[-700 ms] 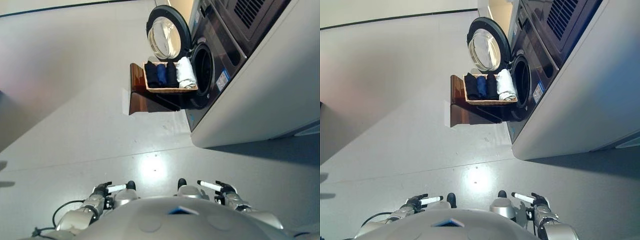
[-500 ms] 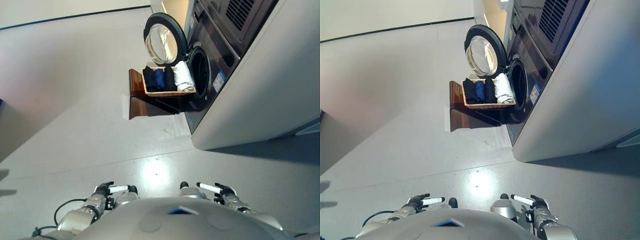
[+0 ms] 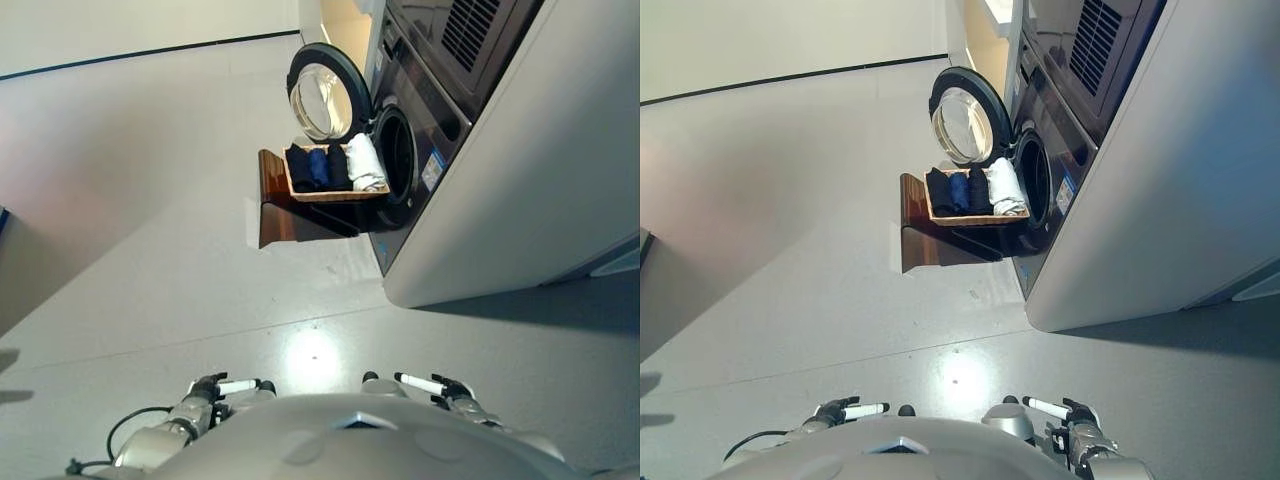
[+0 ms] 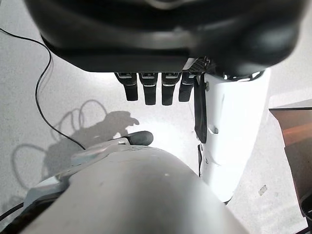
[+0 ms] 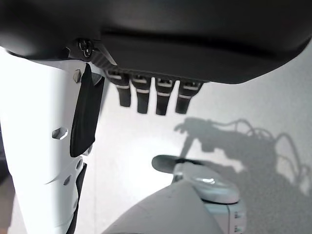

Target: Pick up the clothes and place them into the washing machine

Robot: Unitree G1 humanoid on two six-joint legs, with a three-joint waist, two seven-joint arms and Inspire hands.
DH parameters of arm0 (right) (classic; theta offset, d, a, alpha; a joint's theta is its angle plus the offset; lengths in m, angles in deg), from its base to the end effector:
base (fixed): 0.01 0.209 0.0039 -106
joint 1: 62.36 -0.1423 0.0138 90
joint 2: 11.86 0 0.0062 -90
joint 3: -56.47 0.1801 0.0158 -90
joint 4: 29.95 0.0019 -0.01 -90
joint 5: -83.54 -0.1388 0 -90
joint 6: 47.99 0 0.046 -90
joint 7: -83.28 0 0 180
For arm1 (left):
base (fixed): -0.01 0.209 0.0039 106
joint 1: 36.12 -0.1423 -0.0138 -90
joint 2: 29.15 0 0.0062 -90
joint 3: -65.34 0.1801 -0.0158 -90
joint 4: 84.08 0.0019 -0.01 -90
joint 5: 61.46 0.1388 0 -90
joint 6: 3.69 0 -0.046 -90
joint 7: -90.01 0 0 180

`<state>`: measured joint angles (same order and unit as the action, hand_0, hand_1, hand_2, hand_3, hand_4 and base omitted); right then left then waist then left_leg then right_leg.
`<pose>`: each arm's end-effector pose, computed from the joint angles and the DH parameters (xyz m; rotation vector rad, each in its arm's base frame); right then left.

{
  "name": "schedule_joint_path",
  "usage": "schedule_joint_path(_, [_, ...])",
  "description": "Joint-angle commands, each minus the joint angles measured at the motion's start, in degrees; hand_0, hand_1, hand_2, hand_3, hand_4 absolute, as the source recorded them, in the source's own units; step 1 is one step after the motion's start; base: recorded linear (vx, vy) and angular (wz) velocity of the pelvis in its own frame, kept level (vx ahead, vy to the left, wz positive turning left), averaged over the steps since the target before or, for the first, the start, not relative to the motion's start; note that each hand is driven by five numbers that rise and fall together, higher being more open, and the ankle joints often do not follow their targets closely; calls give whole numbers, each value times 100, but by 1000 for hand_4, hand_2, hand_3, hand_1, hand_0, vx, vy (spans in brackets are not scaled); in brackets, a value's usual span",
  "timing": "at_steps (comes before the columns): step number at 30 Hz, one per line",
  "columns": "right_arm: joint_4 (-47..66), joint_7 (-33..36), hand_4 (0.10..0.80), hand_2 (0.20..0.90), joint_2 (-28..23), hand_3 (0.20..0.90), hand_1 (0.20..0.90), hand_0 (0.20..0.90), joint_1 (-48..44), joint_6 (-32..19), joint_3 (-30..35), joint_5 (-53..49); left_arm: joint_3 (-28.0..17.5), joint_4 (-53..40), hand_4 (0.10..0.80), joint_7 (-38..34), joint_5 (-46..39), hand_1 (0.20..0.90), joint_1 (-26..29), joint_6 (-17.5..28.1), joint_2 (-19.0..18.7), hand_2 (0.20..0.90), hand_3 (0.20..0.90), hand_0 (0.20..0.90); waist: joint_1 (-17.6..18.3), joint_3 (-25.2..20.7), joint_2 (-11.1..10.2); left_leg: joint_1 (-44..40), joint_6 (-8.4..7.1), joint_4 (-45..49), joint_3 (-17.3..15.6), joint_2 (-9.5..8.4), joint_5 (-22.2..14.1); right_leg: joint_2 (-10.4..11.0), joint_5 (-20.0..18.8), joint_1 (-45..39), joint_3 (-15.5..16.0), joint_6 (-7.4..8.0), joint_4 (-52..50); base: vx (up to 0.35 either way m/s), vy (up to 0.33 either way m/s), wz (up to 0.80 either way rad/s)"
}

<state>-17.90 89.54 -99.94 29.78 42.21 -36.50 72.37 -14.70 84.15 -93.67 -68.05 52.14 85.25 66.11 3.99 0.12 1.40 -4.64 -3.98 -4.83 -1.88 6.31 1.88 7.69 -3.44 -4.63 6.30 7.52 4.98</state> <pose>0.0343 -0.2349 -0.1170 -0.1512 1.3748 -0.3546 0.0351 0.2091 -0.1229 0.2206 1.4121 0.1201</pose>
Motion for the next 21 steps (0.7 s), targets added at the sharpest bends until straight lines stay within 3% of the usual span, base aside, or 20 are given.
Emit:
schedule_joint_path(1, [-236, 106, 800, 900, 23, 900, 900, 900, -441, -13, -50, 71, -121, 223, 800, -89, 60, 900, 396, 12, 38, 900, 900, 900, 42, 285, -90, -166, 143, -17, -333, -505, -284, -375, 407, -174, 41, -175, 2, 0, 0, 0])
schedule_joint_path(9, [-247, 114, 800, 900, 4, 900, 900, 900, -456, -8, -17, 43, -169, 201, 800, -88, -17, 900, 407, 26, 6, 900, 900, 900, 39, 355, -90, -187, 219, -17, -290, -543, -312, -335, 422, -163, 17, -157, -128, 2, 35, 0])
schedule_joint_path(16, [-227, 97, 800, 900, -36, 900, 900, 900, -536, -53, 177, -170, -320, 214, 800, -98, -217, 900, 502, 53, -85, 900, 900, 900, -17, 523, -124, 44, 501, 434, -183, -710, -490, -164, 671, 334, -73, -92, -1299, -6, 114, 0])
schedule_joint_path(17, [-216, 98, 800, 900, -53, 900, 900, 900, -526, -63, 234, -229, -338, 213, 800, -96, -239, 900, 515, 50, -101, 900, 900, 900, 7, 578, -107, 55, 571, 498, -145, -743, -524, -124, 596, 512, -101, -85, -1705, -13, 203, 1])
schedule_joint_path(19, [-178, 95, 800, 900, -74, 900, 900, 900, -509, -95, 342, -372, -360, 213, 800, -100, -244, 900, 530, 37, -138, 900, 900, 900, 98, 708, -87, 14, 744, 537, -100, -878, -572, 3, 43, 1109, -241, -103, -2890, -28, 301, 14])
schedule_joint_path(20, [-111, 139, 800, 900, -92, 900, 900, 900, -535, -156, 432, -589, -324, 209, 800, -113, -229, 900, 588, 22, -205, 900, 900, 900, 247, 958, 25, -72, 827, 599, -48, -906, -580, -91, -212, 1677, -427, -195, -3842, -33, 278, 26])
schedule_joint_path(21, [-111, 139, 800, 900, -93, 900, 900, 900, -538, -155, 432, -590, -326, 210, 800, -113, -229, 900, 592, 21, -204, 900, 900, 900, 240, 956, 10, -65, 828, 606, -57, -921, -586, -78, -190, 1705, -444, -194, -3886, -22, 256, 29])
